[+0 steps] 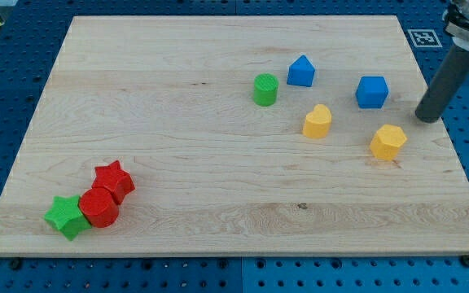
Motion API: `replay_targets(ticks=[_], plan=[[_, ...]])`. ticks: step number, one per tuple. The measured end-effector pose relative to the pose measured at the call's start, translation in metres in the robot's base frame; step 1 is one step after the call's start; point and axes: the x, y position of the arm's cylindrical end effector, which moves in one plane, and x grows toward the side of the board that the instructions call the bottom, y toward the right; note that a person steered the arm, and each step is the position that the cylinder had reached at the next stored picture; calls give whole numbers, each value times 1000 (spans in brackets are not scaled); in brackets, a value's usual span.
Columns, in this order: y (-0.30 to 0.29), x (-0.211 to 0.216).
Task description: Move yellow heart down a bit
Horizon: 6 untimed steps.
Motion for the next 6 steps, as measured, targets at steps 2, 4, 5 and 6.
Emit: replay_targets(ticks=[2, 4, 5, 6], plan=[[-58, -3], [-112, -26], [-141, -26], [-154, -24]])
